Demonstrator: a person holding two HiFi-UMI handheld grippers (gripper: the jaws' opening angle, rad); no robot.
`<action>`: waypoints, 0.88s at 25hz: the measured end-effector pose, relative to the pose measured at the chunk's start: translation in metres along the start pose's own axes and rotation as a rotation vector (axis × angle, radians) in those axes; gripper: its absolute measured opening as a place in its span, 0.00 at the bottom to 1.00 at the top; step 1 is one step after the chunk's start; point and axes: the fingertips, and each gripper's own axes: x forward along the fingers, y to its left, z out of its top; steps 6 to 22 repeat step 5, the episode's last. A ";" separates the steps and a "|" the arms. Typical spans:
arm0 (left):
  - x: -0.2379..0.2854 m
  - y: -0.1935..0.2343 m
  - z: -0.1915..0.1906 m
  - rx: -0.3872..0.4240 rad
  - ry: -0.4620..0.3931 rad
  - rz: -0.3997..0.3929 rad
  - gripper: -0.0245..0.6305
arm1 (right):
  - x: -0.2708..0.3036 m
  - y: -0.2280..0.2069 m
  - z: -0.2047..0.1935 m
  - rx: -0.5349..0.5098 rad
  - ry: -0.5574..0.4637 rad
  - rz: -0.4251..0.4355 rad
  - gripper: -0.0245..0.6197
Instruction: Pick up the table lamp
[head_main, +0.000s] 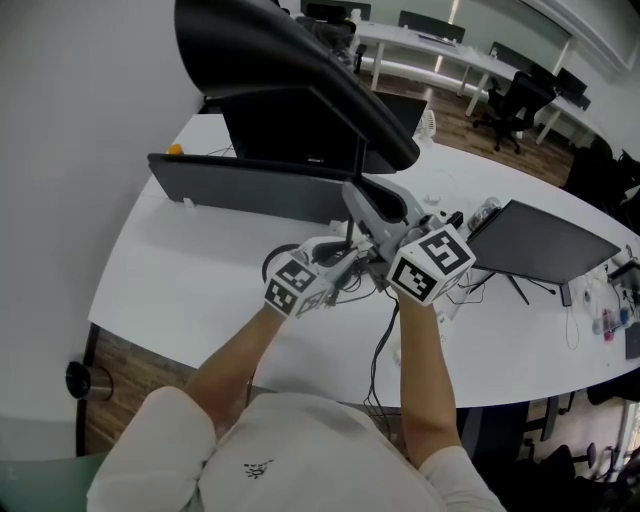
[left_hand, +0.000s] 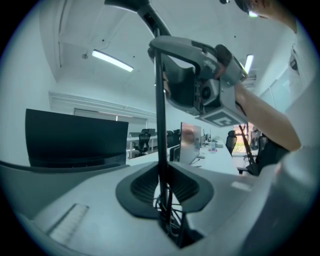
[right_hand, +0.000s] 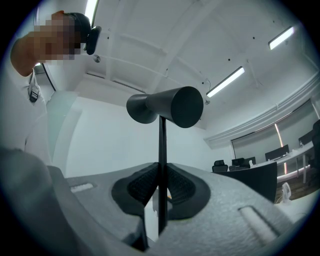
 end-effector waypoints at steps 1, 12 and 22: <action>0.000 0.001 0.000 0.001 0.000 0.001 0.11 | 0.000 0.000 0.000 -0.002 0.001 0.002 0.11; -0.002 0.004 0.000 0.002 0.000 0.002 0.11 | 0.003 0.002 0.000 -0.007 0.002 0.005 0.11; -0.002 0.004 0.000 0.002 0.000 0.002 0.11 | 0.003 0.002 0.000 -0.007 0.002 0.005 0.11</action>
